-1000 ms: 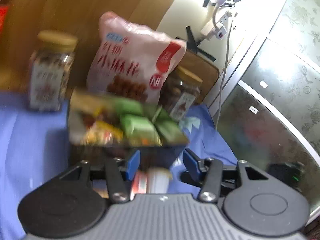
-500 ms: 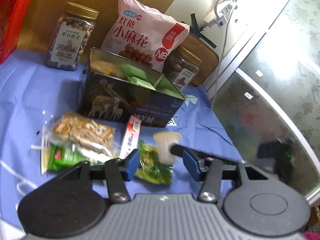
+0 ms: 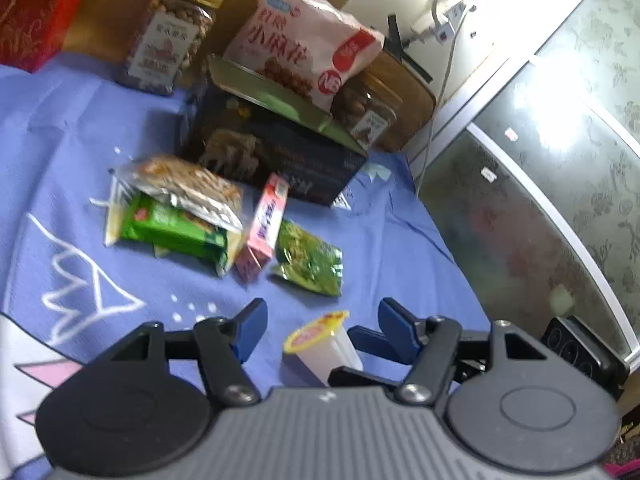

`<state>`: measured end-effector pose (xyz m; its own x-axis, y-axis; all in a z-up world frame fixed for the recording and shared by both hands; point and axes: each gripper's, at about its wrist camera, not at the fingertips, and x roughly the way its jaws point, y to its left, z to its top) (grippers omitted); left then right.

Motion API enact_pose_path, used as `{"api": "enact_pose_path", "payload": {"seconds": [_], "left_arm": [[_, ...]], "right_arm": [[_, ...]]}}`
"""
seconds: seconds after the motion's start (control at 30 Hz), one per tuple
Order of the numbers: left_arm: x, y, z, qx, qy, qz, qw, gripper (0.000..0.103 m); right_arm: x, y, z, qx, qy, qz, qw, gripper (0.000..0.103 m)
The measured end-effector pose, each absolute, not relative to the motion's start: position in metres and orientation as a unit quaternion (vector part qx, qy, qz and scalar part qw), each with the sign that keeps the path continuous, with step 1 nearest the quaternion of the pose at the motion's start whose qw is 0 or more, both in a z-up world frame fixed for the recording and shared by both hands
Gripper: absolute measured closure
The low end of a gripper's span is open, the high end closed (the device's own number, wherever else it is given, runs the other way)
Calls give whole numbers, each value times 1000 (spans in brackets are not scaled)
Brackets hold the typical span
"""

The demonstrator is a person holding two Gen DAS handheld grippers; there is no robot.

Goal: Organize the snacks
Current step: 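Carry the jelly cup into the black tin and open the left gripper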

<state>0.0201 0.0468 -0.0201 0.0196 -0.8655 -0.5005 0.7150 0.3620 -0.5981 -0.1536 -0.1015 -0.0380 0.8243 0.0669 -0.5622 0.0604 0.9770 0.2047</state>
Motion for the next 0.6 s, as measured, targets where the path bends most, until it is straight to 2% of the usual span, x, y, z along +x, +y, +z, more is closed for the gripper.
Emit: {"api": "enact_pose_path", "payload": {"seconds": [0.17, 0.2, 0.23, 0.3, 0.6], "left_arm": [[4, 27, -30, -47, 424, -567, 705, 40], [2, 22, -33, -36, 425, -568, 704, 44], [0, 18, -36, -25, 425, -568, 704, 45], [-3, 13, -40, -6, 421, -560, 713, 53], [21, 15, -5, -40, 390, -566, 725, 53]], "right_arm": [[-160, -95, -48, 94, 310, -9, 946, 54], [-159, -94, -50, 92, 313, -11, 945, 54], [-158, -94, -52, 90, 315, -11, 945, 56], [-157, -92, -52, 78, 317, -12, 945, 70], [-142, -94, -29, 25, 271, -10, 962, 70]]}}
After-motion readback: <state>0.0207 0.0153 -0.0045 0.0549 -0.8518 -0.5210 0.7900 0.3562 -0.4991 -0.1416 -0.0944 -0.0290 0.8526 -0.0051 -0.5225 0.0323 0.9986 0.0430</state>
